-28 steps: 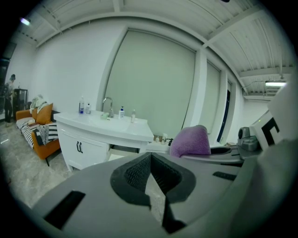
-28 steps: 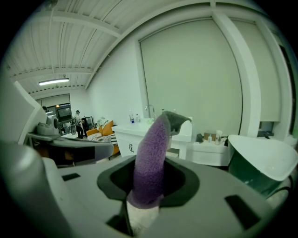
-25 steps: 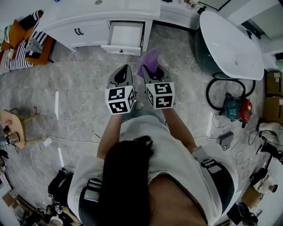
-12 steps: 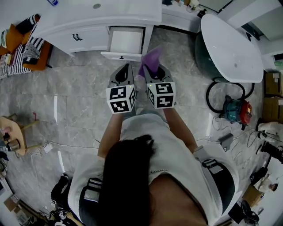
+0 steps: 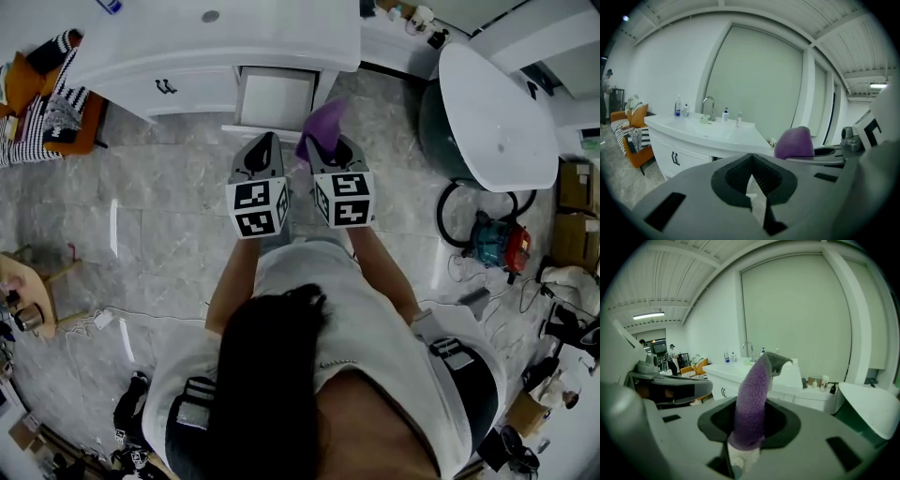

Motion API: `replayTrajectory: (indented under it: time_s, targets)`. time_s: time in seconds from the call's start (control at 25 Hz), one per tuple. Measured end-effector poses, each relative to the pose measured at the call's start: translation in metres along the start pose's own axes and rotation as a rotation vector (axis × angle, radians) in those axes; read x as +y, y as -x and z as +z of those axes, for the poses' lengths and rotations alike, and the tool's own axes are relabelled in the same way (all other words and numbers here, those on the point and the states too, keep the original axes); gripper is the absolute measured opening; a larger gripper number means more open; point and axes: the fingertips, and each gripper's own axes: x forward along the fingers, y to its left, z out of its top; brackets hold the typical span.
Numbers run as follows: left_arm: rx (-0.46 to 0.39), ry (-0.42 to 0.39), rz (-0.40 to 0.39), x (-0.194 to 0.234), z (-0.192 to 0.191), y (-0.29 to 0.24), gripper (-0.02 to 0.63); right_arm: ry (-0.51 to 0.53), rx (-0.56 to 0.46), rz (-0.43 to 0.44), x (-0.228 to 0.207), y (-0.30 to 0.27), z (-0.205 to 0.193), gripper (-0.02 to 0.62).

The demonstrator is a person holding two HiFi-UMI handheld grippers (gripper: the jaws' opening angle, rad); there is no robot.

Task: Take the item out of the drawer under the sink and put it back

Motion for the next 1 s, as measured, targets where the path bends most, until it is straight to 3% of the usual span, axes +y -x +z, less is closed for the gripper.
replayTrajectory:
  time_s: [1.0]
  targets:
    - [0.079, -0.022, -0.133, 0.092, 0.037, -0.090, 0.003, -0.105, 0.044, -0.091, 0.018, -0.123, 0.041, 0.133]
